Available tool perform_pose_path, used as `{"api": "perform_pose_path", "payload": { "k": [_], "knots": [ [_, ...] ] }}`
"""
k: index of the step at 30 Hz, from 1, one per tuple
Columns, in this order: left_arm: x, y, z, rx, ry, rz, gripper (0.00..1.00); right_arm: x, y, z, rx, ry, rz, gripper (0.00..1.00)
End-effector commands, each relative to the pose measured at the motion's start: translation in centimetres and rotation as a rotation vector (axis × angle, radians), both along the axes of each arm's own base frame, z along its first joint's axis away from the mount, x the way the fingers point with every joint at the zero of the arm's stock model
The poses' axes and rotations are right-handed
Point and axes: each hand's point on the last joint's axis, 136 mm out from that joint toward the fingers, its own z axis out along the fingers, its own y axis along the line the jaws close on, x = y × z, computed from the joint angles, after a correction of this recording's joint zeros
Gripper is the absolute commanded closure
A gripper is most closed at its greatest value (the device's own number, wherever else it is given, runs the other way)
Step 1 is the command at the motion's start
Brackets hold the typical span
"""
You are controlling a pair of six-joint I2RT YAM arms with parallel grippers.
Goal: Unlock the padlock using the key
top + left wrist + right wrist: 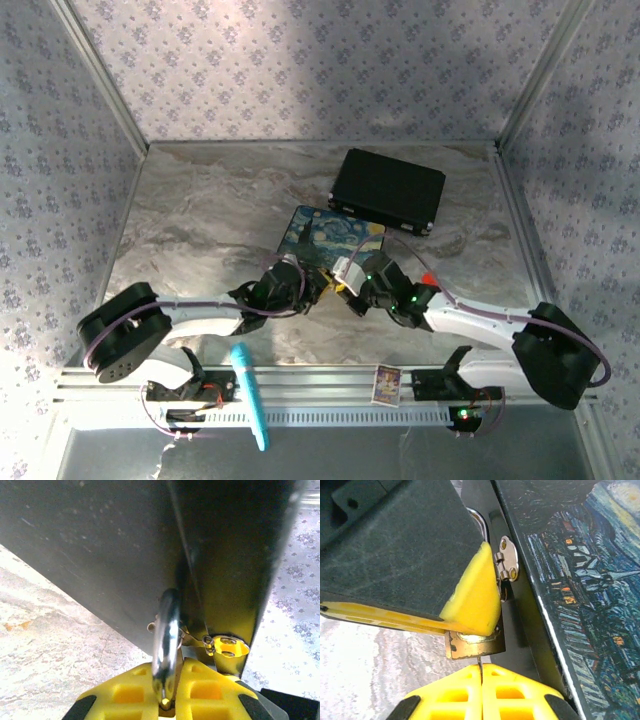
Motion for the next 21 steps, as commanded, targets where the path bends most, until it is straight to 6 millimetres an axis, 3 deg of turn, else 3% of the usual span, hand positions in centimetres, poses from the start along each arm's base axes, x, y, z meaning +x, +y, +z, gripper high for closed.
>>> {"api": "perform_pose_path", "payload": {
  "k": [1, 7, 11, 16, 21],
  "knots": [
    [-2.5, -1.8, 0.9, -0.047, -0.005, -0.136, 1.00, 1.3, 0.0, 1.2, 0.089, 0.076, -0.054, 0.93],
    [-2.6, -1.4, -0.1, -0.030, 0.006, -0.129, 1.00, 3.1, -1.5, 0.8, 0.133, 0.183, -0.153, 0.88],
    [-2.5, -1.0, -1.1, -0.003, 0.018, -0.119, 1.00, 2.8, -0.8, 0.6, 0.114, 0.185, -0.149, 0.73],
    [-2.0, 0.4, -3.0, 0.057, 0.032, -0.083, 1.00, 2.4, -0.4, 0.0, 0.114, 0.188, -0.177, 0.69],
    [-1.5, 1.7, -4.5, 0.104, 0.021, -0.047, 1.00, 3.2, -1.9, -0.8, 0.164, 0.197, -0.330, 0.60]
  ]
}}
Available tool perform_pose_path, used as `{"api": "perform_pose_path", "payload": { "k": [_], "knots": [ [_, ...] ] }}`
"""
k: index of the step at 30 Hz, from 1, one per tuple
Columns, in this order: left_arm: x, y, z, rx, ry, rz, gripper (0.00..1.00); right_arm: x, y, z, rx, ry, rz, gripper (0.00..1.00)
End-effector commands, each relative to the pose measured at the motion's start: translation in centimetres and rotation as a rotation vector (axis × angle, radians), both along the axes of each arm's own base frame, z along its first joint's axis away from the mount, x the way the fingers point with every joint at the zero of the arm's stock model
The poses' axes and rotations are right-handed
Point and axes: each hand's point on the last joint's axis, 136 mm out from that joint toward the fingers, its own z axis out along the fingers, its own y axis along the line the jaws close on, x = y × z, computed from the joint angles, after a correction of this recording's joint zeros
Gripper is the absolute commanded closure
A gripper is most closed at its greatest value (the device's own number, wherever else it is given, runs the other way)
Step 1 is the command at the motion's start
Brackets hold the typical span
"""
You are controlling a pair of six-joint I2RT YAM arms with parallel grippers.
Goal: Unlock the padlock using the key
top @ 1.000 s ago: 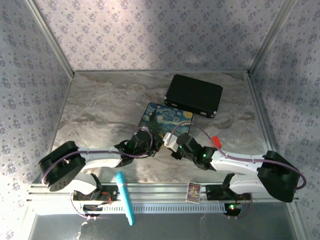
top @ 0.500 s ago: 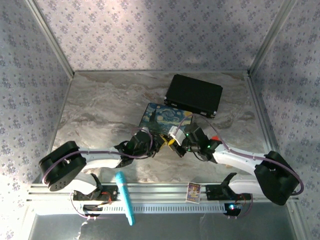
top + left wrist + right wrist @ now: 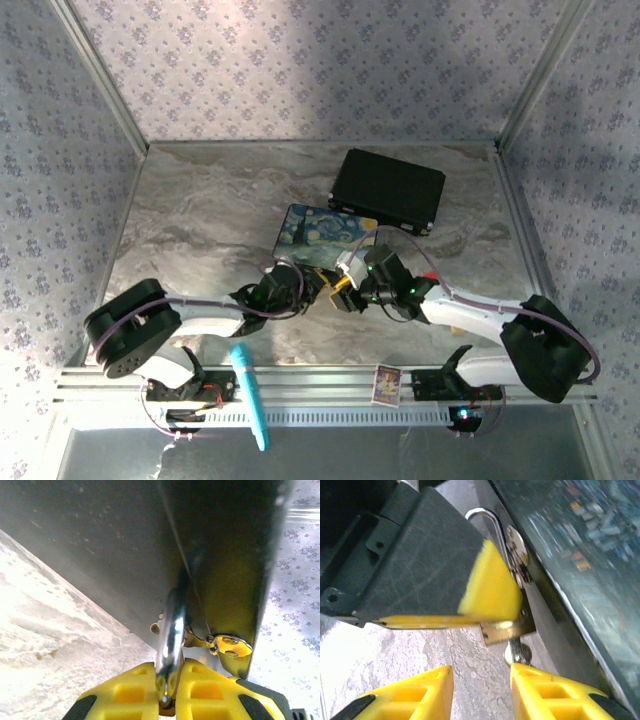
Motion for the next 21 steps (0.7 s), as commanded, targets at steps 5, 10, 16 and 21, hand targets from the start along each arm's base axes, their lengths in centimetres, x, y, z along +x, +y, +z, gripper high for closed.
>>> {"api": "perform_pose_path", "payload": {
  "k": [5, 10, 16, 21],
  "knots": [
    [-1.6, 2.0, -3.8, 0.126, -0.027, -0.046, 1.00, 3.9, -3.0, -0.3, 0.046, -0.034, -0.348, 0.60],
    [-0.7, 2.0, -4.0, 0.148, -0.136, -0.058, 1.00, 3.4, -3.0, 0.8, 0.135, -0.041, -0.382, 0.60],
    [-1.5, 2.3, -6.6, 0.229, -0.037, -0.072, 1.00, 5.1, -6.5, 2.9, 0.171, 0.051, -0.657, 0.41],
    [-2.2, 3.6, -7.3, 0.334, -0.011, -0.092, 1.00, 7.4, -7.1, 2.6, 0.077, 0.182, -0.767, 0.36]
  ]
}}
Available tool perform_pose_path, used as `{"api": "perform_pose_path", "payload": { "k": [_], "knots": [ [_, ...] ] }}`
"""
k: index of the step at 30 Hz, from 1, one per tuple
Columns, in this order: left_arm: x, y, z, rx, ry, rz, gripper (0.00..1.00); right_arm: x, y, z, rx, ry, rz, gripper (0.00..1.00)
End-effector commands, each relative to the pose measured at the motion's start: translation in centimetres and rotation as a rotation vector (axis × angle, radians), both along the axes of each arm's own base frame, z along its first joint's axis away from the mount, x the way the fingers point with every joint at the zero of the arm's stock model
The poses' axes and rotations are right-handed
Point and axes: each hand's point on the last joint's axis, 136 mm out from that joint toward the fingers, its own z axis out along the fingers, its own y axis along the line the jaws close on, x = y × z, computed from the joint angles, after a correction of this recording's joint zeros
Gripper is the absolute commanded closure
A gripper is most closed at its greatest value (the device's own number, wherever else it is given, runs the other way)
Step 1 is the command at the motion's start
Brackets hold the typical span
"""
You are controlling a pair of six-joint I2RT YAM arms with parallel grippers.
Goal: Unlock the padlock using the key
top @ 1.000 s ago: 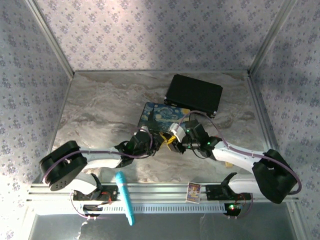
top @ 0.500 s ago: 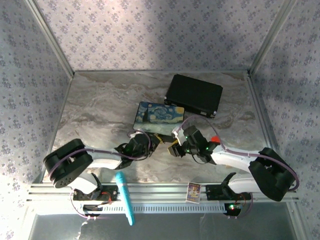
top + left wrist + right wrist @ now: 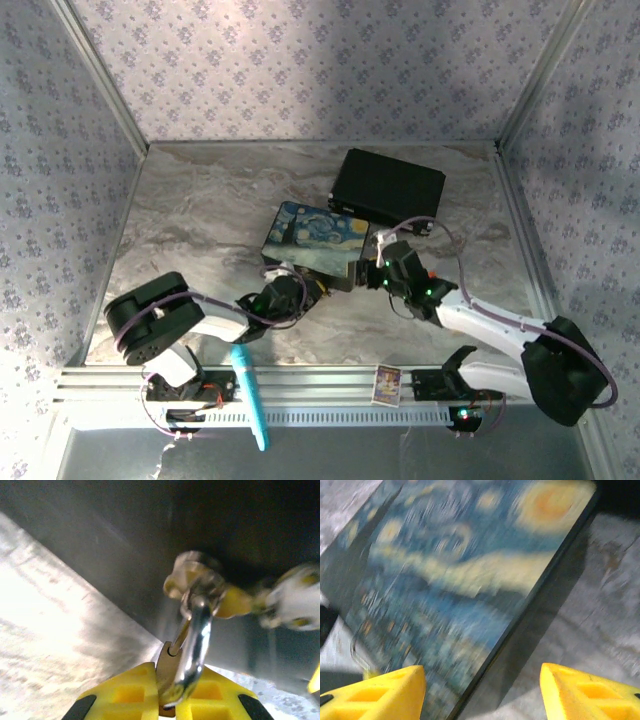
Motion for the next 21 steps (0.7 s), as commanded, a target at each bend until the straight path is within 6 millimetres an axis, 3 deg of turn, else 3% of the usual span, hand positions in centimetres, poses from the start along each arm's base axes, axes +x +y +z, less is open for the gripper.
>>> {"api": "perform_pose_path", "payload": {
  "k": [1, 7, 13, 17, 21],
  "knots": [
    [-2.0, 3.0, -3.9, 0.230, 0.118, -0.026, 1.00, 1.3, -1.3, -1.4, -0.070, 0.148, -0.142, 0.36],
    [-2.8, 5.0, -4.3, 0.314, 0.147, -0.031, 0.95, 2.6, 0.6, -4.1, -0.152, 0.268, -0.145, 0.36],
    [-4.0, 8.4, -4.5, 0.436, 0.178, -0.035, 0.89, 2.3, -0.8, -7.7, -0.281, 0.334, -0.208, 0.39],
    [-4.5, 11.3, -4.5, 0.553, 0.207, -0.073, 0.88, 2.5, -0.7, -8.5, -0.287, 0.340, -0.203, 0.40],
    [-4.4, 14.0, -3.2, 0.724, 0.190, -0.095, 0.88, 2.5, 0.3, -8.9, -0.288, 0.349, -0.175, 0.41]
  ]
}}
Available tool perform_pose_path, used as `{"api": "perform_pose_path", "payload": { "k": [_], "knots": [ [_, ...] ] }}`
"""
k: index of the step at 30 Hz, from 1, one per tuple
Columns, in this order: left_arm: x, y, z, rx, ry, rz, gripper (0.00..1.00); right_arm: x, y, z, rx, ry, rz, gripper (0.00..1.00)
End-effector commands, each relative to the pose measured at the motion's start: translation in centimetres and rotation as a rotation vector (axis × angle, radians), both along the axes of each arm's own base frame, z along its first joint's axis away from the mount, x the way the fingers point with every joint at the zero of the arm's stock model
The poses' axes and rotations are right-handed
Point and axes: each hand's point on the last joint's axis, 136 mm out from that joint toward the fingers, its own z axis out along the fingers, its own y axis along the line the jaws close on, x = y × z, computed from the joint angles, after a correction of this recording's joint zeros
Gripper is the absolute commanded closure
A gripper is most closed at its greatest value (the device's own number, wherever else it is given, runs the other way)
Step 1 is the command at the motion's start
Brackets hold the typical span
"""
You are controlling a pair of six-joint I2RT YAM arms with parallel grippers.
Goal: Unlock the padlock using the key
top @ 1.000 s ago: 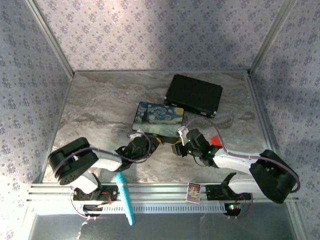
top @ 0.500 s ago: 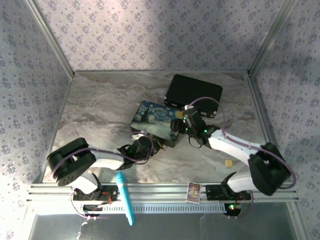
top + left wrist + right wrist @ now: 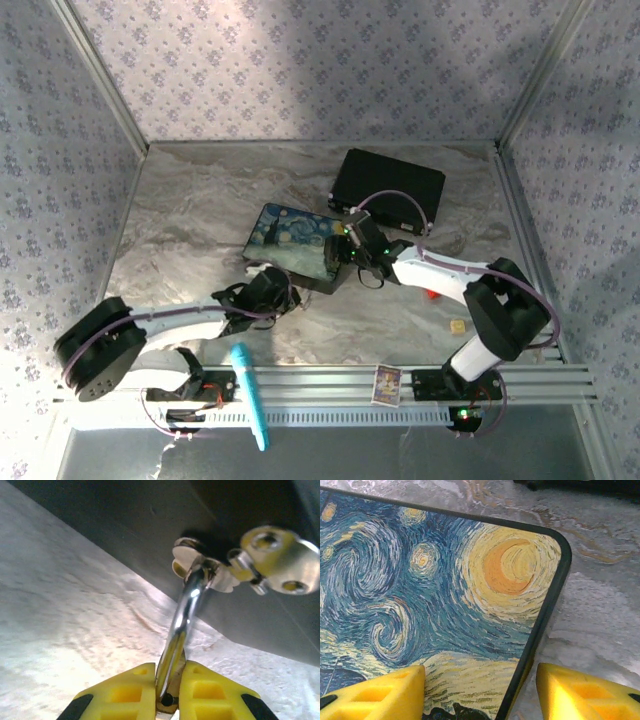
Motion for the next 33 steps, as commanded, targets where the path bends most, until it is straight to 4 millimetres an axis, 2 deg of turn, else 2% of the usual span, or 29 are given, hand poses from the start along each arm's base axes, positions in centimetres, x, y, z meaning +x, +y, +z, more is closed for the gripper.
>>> {"api": "perform_pose_path", "payload": {
  "k": [1, 3, 7, 13, 18, 21, 24, 27, 33],
  "knots": [
    [-2.8, 7.6, -3.1, 0.396, 0.119, -0.011, 0.89, -2.4, -4.5, -6.3, -0.234, 0.167, -0.057, 0.41],
    [-2.8, 7.8, -3.3, 0.423, 0.120, -0.018, 0.89, -2.4, -4.0, -6.4, -0.214, 0.170, -0.047, 0.41],
    [-2.2, 6.6, -3.6, 0.415, 0.101, -0.025, 0.90, -2.4, -3.5, -6.7, -0.194, 0.180, -0.040, 0.41],
    [-0.9, 5.0, -3.3, 0.465, 0.036, -0.042, 0.87, -2.5, -3.4, -6.9, -0.184, 0.186, -0.037, 0.41],
    [-0.8, 4.2, -4.3, 0.527, 0.034, -0.055, 0.84, -2.8, -3.4, -7.2, -0.173, 0.194, -0.036, 0.41],
    [-0.5, 3.9, -3.9, 0.593, 0.003, -0.059, 0.82, -2.8, -3.5, -7.4, -0.165, 0.200, -0.037, 0.41],
    [-0.3, 3.0, -4.3, 0.573, 0.002, -0.066, 0.79, -2.9, -3.6, -7.7, -0.158, 0.204, -0.037, 0.41],
    [0.1, 2.0, -4.3, 0.535, -0.020, -0.057, 0.79, -3.0, -3.6, -8.0, -0.151, 0.210, -0.032, 0.41],
    [0.9, 0.5, -3.4, 0.524, -0.050, -0.073, 0.78, -3.3, -4.1, -8.6, -0.155, 0.223, -0.040, 0.41]
  ]
}}
